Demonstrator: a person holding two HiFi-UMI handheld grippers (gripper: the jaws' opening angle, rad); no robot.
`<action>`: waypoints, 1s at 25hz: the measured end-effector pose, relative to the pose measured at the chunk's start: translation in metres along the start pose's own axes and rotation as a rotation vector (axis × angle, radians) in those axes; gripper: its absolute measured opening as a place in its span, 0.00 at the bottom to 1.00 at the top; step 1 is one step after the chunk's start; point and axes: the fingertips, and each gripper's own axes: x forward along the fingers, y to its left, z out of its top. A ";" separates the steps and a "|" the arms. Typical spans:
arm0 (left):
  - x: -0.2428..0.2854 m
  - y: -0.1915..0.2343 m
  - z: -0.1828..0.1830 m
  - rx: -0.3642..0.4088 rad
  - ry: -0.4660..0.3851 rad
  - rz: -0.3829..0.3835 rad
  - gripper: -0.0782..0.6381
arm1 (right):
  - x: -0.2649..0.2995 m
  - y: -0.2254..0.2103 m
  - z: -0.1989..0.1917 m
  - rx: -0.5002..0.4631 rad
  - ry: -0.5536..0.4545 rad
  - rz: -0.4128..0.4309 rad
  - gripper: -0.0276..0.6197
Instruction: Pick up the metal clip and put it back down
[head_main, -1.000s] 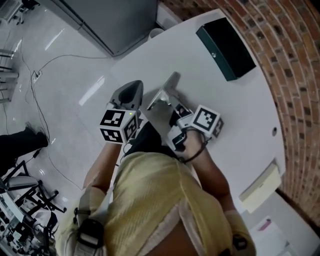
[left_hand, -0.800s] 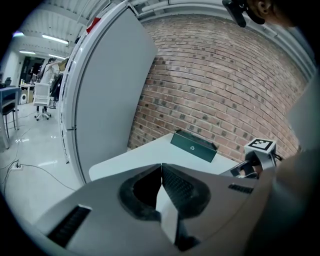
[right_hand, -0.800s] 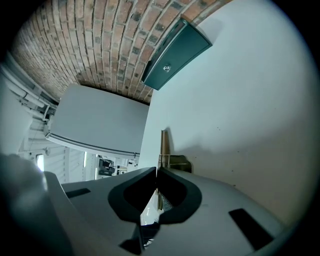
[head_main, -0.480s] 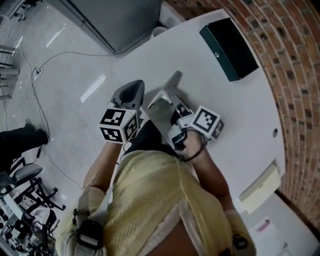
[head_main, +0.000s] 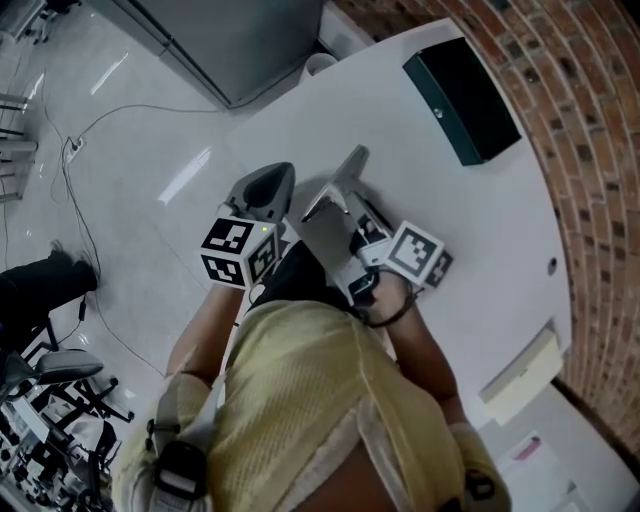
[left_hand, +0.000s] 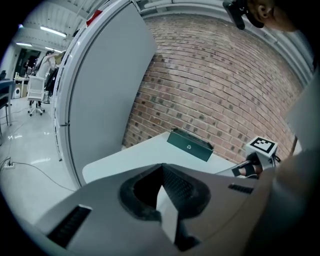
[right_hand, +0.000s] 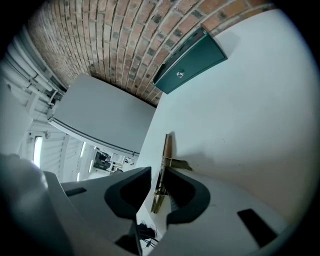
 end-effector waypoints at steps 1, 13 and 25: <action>0.000 0.001 0.000 -0.002 0.001 -0.009 0.11 | 0.000 0.001 -0.001 0.003 0.000 -0.002 0.15; -0.009 -0.009 0.003 -0.043 -0.028 -0.010 0.11 | -0.033 -0.008 -0.002 -0.073 -0.062 -0.076 0.18; -0.035 -0.060 -0.011 -0.008 0.025 -0.074 0.11 | -0.084 -0.003 -0.001 -0.104 -0.149 -0.020 0.15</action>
